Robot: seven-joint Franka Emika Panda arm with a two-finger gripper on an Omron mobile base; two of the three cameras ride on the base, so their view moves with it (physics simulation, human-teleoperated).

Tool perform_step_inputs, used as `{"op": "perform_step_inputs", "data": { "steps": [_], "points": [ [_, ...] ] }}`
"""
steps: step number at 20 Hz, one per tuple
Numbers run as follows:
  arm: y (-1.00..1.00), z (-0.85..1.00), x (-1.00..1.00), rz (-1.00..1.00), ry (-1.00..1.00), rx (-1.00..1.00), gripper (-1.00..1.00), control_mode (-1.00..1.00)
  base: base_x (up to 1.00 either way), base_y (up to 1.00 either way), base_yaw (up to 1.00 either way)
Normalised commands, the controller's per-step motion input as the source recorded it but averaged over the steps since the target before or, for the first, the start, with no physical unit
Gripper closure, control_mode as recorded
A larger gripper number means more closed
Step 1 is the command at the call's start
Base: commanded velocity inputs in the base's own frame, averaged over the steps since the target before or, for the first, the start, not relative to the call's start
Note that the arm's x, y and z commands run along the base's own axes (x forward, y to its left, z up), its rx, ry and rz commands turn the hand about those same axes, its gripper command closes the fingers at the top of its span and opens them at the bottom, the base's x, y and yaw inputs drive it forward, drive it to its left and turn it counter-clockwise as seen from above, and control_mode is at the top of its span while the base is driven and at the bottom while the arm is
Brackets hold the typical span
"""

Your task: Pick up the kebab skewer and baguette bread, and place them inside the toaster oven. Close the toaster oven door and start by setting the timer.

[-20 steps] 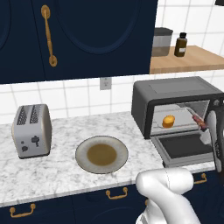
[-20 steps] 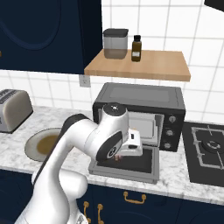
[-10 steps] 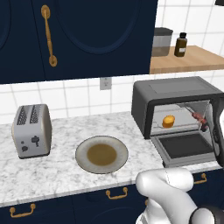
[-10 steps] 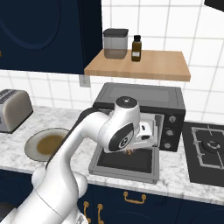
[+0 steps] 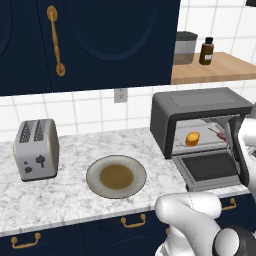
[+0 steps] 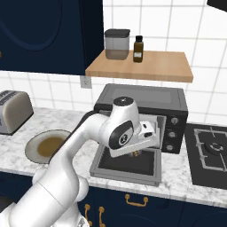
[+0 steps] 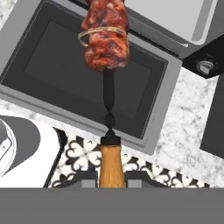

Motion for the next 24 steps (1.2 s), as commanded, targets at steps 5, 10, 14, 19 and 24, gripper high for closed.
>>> {"op": "perform_step_inputs", "data": {
  "steps": [5,10,14,19,24],
  "points": [
    [-0.2,0.0,0.43,0.04,0.01,-0.02,1.0,-1.0,0.0,0.0,0.0],
    [-0.11,0.0,0.45,0.04,0.05,-0.02,1.0,-1.0,0.0,0.0,0.0],
    [-0.08,0.0,0.44,0.04,0.02,-0.01,1.0,-1.0,0.0,0.0,0.0],
    [-0.01,-0.1,0.08,0.01,0.03,0.0,1.0,-1.0,0.0,0.0,0.0],
    [0.0,-0.09,0.2,0.0,0.06,0.0,1.0,-1.0,0.0,0.0,0.0]
  ]
}}
